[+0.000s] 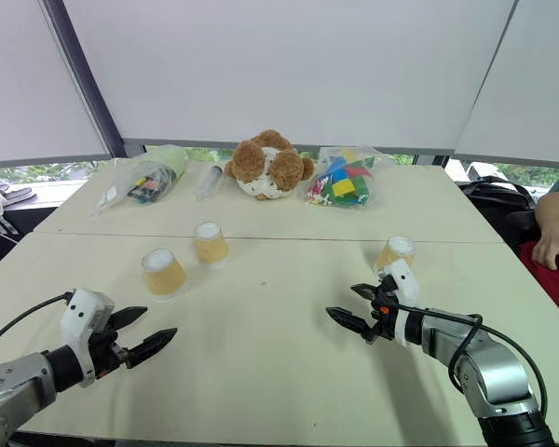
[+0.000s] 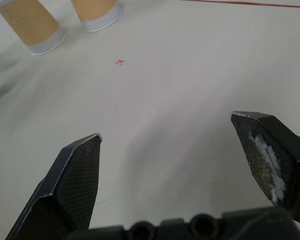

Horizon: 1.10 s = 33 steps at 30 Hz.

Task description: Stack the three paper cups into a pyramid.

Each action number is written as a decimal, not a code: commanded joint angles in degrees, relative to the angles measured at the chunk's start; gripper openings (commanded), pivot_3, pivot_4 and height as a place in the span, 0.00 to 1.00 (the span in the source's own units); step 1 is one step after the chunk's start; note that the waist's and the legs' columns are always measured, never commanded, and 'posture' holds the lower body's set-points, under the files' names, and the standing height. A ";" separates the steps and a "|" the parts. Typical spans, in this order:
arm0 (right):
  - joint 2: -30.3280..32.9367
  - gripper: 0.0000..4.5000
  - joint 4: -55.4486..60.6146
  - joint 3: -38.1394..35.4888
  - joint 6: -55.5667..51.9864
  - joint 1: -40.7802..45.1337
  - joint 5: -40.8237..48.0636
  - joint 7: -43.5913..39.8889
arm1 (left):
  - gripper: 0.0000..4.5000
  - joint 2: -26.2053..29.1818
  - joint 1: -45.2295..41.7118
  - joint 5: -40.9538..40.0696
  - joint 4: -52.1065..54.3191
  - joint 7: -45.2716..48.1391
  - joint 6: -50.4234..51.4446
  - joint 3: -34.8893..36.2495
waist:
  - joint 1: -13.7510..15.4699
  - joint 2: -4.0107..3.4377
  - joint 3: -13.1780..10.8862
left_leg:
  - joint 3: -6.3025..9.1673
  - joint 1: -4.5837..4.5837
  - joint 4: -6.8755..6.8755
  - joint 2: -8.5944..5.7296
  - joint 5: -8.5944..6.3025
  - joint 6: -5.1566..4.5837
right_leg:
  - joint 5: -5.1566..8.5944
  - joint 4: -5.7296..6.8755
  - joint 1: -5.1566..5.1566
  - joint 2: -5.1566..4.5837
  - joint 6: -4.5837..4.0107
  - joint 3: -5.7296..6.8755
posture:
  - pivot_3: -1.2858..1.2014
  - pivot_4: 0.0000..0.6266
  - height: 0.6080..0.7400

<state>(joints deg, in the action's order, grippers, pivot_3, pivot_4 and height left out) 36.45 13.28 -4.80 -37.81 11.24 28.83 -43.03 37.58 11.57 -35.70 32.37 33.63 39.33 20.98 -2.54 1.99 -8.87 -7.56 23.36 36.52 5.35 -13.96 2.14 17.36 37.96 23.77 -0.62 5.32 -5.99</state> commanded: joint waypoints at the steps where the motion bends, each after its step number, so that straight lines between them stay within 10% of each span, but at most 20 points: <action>1: -0.45 0.99 1.38 -0.08 1.19 0.27 -0.14 0.15 | 1.00 0.22 -0.09 -0.55 1.89 -0.35 0.14 0.26 | 0.01 0.00 0.00 | 0.00 0.00 0.00 0.00 0.00 0.00 | 0.00 0.00 0.00 0.00 0.00 0.00 | 0.52 0.24 0.99; 17: -0.59 0.99 -2.58 0.59 2.88 3.33 -1.68 -0.84 | 1.00 2.54 -0.73 -1.74 2.27 0.98 -0.27 2.32 | 0.00 0.00 0.00 | 0.02 0.00 0.02 0.00 0.00 0.00 | 0.00 0.01 -0.01 0.00 -0.01 0.02 | 0.52 0.24 0.99; 22: -0.01 1.00 -4.41 0.00 3.37 5.44 -1.93 -1.15 | 0.60 4.89 -1.29 -1.41 1.35 1.86 -0.32 4.65 | -0.02 0.00 0.00 | 0.01 0.00 0.03 0.00 0.00 -0.01 | 0.00 0.01 -0.01 0.00 0.00 0.03 | 0.52 0.24 0.99; 28: -0.68 1.00 0.22 0.61 0.58 5.49 0.88 -1.64 | 0.60 11.43 1.75 -0.84 -3.11 9.61 -2.02 11.04 | -0.09 0.00 0.00 | 0.00 0.00 0.02 0.01 -0.01 -0.02 | 0.02 0.01 0.03 0.00 -0.04 0.05 | 0.52 0.24 0.99; 33: -2.15 1.00 -0.67 1.52 1.81 5.14 -0.33 -1.25 | 0.98 13.60 -0.17 -0.75 -7.59 13.78 -3.55 11.81 | 0.11 0.00 0.00 | -0.01 0.00 0.03 0.01 -0.01 -0.02 | 0.09 0.03 0.03 -0.03 -0.17 0.09 | 0.52 0.24 0.99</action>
<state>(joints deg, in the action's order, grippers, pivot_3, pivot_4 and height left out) 34.16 11.22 -2.59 -37.03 16.52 28.39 -44.27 50.53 11.48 -36.76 24.92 46.23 37.45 30.87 -2.43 2.00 -8.87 -7.57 23.38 36.55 5.36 -13.97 2.13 17.46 37.97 23.79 -0.66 5.15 -5.90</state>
